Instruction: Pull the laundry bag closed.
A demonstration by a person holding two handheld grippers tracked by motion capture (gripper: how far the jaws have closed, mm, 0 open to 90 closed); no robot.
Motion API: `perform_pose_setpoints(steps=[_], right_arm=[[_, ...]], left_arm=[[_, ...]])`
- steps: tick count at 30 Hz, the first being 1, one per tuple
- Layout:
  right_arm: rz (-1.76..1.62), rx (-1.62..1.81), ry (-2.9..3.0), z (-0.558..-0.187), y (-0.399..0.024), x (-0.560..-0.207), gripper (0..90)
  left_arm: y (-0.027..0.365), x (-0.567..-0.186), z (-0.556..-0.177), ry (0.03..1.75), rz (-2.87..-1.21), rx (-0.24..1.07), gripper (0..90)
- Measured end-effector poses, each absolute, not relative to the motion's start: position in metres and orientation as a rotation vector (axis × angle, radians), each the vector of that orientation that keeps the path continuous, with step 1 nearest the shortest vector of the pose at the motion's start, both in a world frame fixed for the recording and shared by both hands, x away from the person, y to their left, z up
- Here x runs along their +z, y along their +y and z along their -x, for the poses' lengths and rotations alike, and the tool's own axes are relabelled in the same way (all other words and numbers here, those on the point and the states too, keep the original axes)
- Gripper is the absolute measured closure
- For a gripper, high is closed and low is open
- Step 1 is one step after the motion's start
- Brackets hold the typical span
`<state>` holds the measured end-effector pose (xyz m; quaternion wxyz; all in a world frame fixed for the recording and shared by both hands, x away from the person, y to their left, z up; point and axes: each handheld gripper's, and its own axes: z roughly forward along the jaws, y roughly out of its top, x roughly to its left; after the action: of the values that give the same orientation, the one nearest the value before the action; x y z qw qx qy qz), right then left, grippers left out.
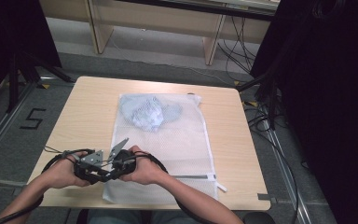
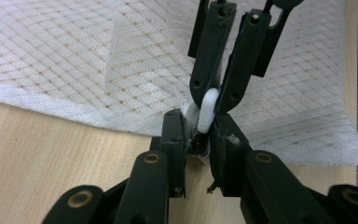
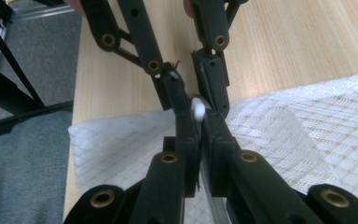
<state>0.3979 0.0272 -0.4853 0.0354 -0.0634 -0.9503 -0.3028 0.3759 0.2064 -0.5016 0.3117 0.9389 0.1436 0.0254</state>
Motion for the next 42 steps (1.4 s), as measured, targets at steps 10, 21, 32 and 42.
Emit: perform_pose_setpoints(steps=[10,21,32,42], right_arm=[[0.283,-0.939,-2.893,-0.400,0.032,-0.484,80.2],[0.307,-0.957,-2.865,-0.402,0.032,-0.479,74.0],[0.327,-0.932,-2.834,-0.406,0.034,-0.485,79.8],[0.375,-0.949,-2.798,-0.405,0.034,-0.485,72.0]], left_arm=[[0.206,-0.501,-0.376,0.334,-2.500,0.086,74.0],[0.205,-0.501,-0.373,0.369,-2.489,0.082,73.6],[0.206,-0.501,-0.375,0.336,-2.498,0.086,73.6],[0.213,-0.495,-0.359,0.369,-2.504,0.127,53.2]])
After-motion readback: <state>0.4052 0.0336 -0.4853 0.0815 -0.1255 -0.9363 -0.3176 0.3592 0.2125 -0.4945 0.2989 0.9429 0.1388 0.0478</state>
